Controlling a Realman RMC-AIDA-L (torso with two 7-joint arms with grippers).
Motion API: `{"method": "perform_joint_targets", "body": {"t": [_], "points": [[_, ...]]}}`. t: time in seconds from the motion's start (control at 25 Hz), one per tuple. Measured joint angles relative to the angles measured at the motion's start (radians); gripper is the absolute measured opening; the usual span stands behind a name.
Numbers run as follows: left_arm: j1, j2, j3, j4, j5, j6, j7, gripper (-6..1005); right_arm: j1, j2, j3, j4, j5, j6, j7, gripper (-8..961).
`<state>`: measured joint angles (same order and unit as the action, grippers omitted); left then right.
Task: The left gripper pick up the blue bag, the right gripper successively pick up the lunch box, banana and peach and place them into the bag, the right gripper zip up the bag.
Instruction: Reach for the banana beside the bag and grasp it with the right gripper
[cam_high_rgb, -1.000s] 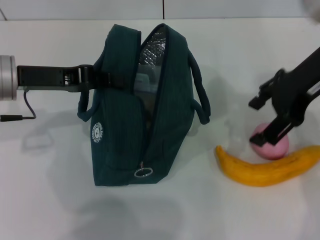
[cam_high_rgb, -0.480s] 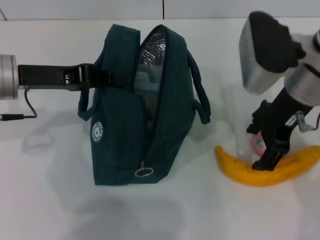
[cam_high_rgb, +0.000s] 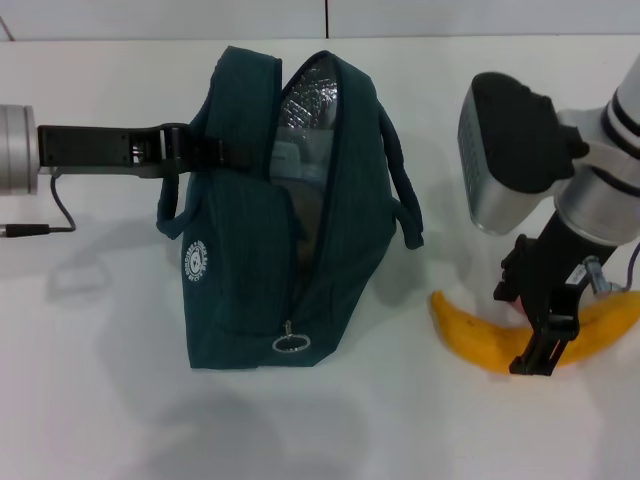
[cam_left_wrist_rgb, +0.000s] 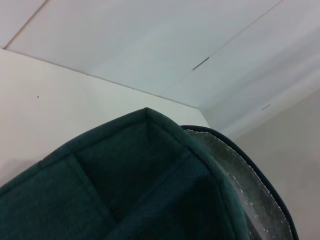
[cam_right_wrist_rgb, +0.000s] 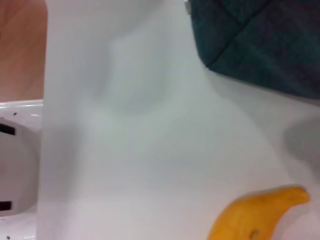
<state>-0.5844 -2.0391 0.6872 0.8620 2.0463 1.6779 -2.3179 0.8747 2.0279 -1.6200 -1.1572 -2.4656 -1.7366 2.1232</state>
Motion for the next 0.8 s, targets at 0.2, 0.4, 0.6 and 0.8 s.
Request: {"method": "perform_joint_targets", "body": {"t": [0.2, 0.4, 0.6, 0.8], "points": [[-0.002, -0.001, 0.0, 0.0, 0.0, -0.001, 0.0, 35, 0.004, 0.0, -0.033, 0.033, 0.009, 0.021, 0.01, 839], [-0.001, 0.001, 0.0, 0.0, 0.0, -0.001, 0.0, 36, 0.006, 0.0, -0.085, 0.053, 0.012, 0.048, 0.032, 808], [0.004, 0.001, 0.0, 0.0, 0.0, -0.001, 0.0, 36, 0.01, 0.0, -0.117, 0.066, 0.012, 0.07, 0.041, 776], [0.006, 0.001, 0.0, 0.0, 0.0, -0.001, 0.0, 35, 0.012, 0.0, -0.159, 0.067, 0.011, 0.091, 0.05, 744]]}}
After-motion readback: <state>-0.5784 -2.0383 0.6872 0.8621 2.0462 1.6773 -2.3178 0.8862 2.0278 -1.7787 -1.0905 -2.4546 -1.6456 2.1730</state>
